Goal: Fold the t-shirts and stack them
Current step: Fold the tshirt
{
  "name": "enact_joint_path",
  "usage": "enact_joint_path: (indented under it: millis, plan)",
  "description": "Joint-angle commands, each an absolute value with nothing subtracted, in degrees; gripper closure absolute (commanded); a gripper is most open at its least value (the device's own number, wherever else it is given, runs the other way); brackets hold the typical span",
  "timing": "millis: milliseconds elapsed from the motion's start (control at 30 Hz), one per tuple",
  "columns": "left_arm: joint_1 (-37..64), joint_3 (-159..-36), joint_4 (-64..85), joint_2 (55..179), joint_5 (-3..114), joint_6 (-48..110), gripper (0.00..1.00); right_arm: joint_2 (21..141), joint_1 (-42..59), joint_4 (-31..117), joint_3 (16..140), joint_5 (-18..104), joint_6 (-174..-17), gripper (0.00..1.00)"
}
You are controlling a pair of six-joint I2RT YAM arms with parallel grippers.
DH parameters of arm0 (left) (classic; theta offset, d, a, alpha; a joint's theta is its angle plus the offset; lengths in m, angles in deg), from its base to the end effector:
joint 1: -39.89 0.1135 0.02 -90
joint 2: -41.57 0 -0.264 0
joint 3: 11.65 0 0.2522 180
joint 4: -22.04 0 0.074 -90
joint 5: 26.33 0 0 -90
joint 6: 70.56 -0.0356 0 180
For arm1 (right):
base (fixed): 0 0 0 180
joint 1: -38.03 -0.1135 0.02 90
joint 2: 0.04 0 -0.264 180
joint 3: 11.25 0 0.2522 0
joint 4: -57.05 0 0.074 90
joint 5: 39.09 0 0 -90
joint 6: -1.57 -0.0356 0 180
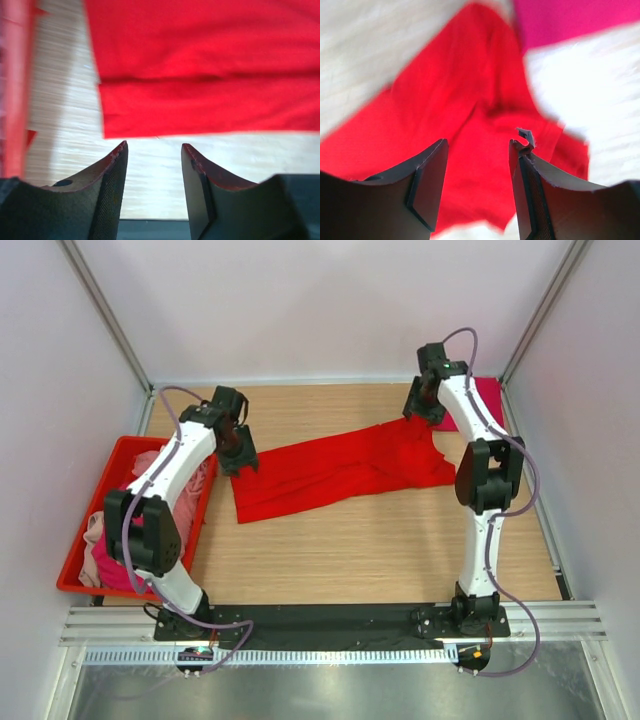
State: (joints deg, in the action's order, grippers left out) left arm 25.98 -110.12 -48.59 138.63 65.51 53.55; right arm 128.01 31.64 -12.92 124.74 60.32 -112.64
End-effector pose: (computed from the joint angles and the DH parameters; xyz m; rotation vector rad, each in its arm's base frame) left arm 0.3337 -0.0815 0.2793 -0.4978 2.7479 -0.1674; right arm 0.4813 0.0480 0.2599 0.4604 2.5885 -0.0359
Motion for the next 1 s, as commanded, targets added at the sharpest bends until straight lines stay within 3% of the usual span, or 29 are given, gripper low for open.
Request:
enact_joint_path:
  millis: [0,133,367,633,967]
  plan:
    - [23.4,-106.6,-45.1,139.2,56.2,50.1,0.55,118.4,22.3,-10.3,116.5,59.6,-111.6,0.42]
    - [20.7,-106.4,-44.5,142.6,53.1,49.6,0.62,116.8,14.2,-4.4,108.3,59.8,-116.1,0.43]
    - [20.2,-104.4,-42.2,145.7,52.3,50.6,0.69,122.4,3.3,-0.8,108.4,59.6,-121.4,0.62]
    - [19.8,-105.3,-39.4,150.6,47.7,52.0,0.73,126.3,1.3,0.8,108.2,57.5,-123.1,0.73]
    - [19.1,-106.5,-38.3,154.5,48.2,53.6,0.68,127.4,1.0,2.0,107.1,56.2,-123.1,0.74]
